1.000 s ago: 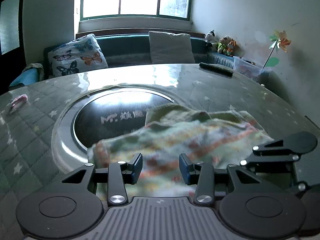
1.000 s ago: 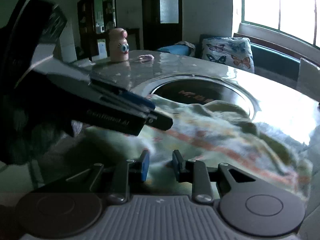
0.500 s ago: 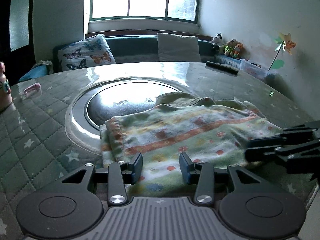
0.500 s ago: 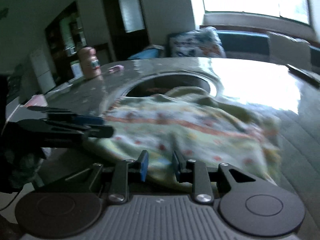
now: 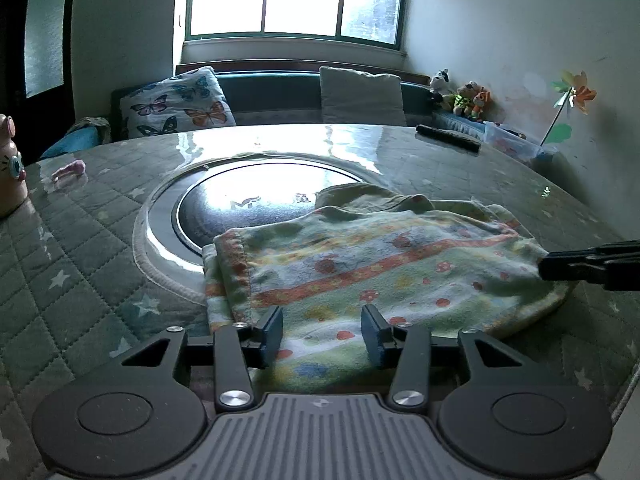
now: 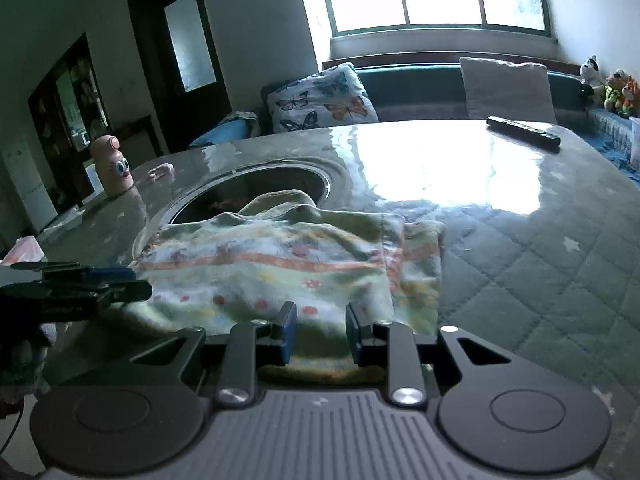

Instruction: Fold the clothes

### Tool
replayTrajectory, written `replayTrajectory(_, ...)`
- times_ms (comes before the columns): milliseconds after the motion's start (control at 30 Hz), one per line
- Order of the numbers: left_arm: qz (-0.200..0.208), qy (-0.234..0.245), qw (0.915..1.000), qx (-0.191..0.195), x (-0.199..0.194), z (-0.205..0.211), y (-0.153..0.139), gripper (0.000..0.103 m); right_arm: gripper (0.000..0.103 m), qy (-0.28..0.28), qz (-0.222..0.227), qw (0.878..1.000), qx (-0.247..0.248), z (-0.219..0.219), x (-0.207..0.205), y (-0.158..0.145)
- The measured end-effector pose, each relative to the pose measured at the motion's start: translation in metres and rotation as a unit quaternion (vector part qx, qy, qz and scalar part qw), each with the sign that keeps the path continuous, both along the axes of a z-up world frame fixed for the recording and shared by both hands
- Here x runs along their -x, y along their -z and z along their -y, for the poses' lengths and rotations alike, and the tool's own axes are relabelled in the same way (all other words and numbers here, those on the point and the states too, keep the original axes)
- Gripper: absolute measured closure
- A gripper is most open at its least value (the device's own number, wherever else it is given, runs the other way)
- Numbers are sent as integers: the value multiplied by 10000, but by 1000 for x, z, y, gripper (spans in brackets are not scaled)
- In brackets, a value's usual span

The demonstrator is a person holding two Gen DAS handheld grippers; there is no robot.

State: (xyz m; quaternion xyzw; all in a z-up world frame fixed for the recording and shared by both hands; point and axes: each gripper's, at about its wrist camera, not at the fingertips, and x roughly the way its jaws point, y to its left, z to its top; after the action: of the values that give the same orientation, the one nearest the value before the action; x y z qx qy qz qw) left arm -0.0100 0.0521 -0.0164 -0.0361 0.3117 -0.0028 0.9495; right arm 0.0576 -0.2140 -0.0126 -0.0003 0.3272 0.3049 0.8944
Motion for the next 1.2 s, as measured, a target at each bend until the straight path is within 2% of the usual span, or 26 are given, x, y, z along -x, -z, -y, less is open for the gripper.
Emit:
replayTrajectory(200,-30,-9,10000,-22,-1,-3,-2,44,79,211,-189,9996,-65,8,-16,8)
replayTrajectory(300,-35,-67,9999,-67,-4,-3,-4,34,78,209,-12,9998,-11,4,-20,1)
replayTrajectory(367,-55,-117,9999,-90,-6,-4,-4,32,78,116,49,9999,-18,-2,-25,0)
replayTrajectory(467,-81,-221,9996,-156,-10,-8,-6,24,75,-33,1,10000,8,-15,-35,5)
replayTrajectory(600,-77,-351,9990,-264,-17,-16,-12,18,75,146,-210,9997,64,-12,-49,12)
replayTrajectory(800,-111,-558,9973,-458,-40,-26,-17,18,73,156,8,9998,97,-20,-63,0)
replayTrajectory(967,-249,-801,9949,-554,-61,-33,-12,18,74,111,-104,9998,85,-35,-92,6)
replayTrajectory(1033,-297,-885,9937,-616,-67,-37,-9,18,79,159,-209,9996,59,-36,-102,13)
replayTrajectory(1200,-452,-1079,9906,-706,-76,-48,-1,18,79,258,-185,9995,22,-33,-103,11)
